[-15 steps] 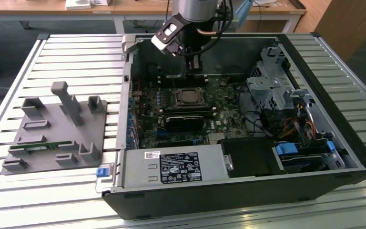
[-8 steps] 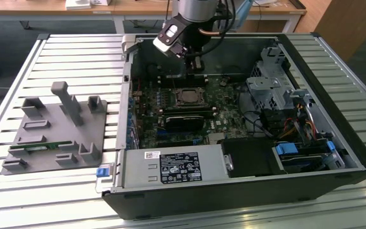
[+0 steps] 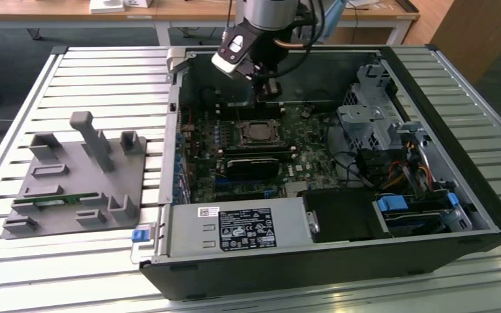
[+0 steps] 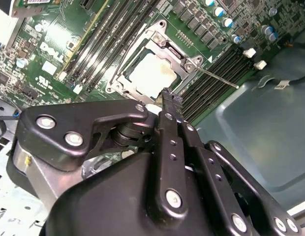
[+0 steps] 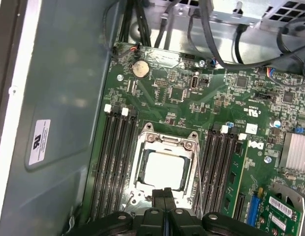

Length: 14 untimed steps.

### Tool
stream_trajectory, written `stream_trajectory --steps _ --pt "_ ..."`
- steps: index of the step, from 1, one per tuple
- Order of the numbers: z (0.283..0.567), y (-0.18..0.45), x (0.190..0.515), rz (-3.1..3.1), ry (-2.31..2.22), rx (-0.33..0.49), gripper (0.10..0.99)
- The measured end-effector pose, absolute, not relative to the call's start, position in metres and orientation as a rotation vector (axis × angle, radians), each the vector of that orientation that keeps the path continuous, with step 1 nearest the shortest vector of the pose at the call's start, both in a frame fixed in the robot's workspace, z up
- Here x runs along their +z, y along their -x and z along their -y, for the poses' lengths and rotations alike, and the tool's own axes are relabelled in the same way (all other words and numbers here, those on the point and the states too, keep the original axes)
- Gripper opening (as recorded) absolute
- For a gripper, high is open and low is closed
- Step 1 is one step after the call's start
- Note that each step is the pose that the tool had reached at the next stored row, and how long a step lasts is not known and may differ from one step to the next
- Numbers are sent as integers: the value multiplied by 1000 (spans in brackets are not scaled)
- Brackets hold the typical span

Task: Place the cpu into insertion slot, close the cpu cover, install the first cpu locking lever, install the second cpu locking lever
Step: 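Install the first cpu locking lever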

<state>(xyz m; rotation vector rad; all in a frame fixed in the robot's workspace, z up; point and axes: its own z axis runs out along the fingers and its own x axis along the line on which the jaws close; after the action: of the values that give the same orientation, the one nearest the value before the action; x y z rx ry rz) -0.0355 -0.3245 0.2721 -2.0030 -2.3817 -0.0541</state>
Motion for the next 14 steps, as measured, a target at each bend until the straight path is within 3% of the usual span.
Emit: stream_trajectory --steps 14 --pt "325 36 272 2484 1871 -52 106"
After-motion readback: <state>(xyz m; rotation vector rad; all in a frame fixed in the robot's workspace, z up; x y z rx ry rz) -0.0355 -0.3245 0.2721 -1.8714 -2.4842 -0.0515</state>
